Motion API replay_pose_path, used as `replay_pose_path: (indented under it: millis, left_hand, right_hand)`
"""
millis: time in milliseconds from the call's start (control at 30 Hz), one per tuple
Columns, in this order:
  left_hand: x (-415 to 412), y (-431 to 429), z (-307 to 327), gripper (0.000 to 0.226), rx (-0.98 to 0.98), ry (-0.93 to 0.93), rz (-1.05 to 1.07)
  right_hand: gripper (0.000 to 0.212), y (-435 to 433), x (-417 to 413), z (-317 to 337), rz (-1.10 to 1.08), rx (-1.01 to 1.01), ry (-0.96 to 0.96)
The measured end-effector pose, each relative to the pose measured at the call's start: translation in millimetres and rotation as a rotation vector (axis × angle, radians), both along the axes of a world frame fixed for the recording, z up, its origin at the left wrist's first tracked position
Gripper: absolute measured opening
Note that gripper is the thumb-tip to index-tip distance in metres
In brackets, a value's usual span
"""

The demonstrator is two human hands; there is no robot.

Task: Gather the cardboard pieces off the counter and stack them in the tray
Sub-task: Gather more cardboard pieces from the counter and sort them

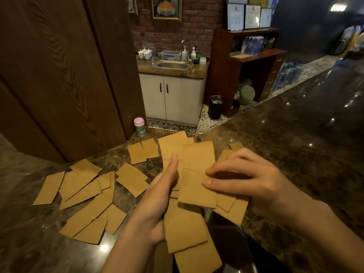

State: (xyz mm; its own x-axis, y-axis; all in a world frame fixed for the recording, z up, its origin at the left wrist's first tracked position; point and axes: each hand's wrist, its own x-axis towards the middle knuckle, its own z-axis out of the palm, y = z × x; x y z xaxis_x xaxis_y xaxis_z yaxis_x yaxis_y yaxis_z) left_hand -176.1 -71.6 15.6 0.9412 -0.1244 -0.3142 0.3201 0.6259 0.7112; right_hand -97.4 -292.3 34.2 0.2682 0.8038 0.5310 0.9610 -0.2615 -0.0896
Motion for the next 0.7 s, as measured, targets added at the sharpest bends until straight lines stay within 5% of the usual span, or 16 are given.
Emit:
replay_pose_path:
  millis: [200, 367, 433, 567, 700]
  left_hand:
    - [-2.7, -6.0, -8.1, 0.034, 0.133, -0.07, 0.08]
    - [1.0, -5.1, -11.8, 0.03, 0.118, -0.055, 0.132]
    - [2.0, -2.9, -9.8, 0.039, 0.116, -0.031, 0.184]
    - [0.7, -1.2, -8.6, 0.033, 0.227, -0.071, 0.236]
    - [-1.6, -9.7, -9.3, 0.041, 0.31, -0.09, 0.182]
  right_hand:
    - [0.036, -5.5, -4.6, -7.3, -0.033, -0.083, -0.143]
    - [0.041, -14.7, -6.4, -9.0, -0.06, -0.059, 0.063]
    - [0.038, -19.1, -9.9, -9.3, -0.095, 0.045, 0.283]
    - [0.013, -10.0, -23.7, -0.2, -0.207, 0.572, 1.07]
    - [0.034, 17.2, -31.6, -4.8, -0.181, 0.771, 1.594]
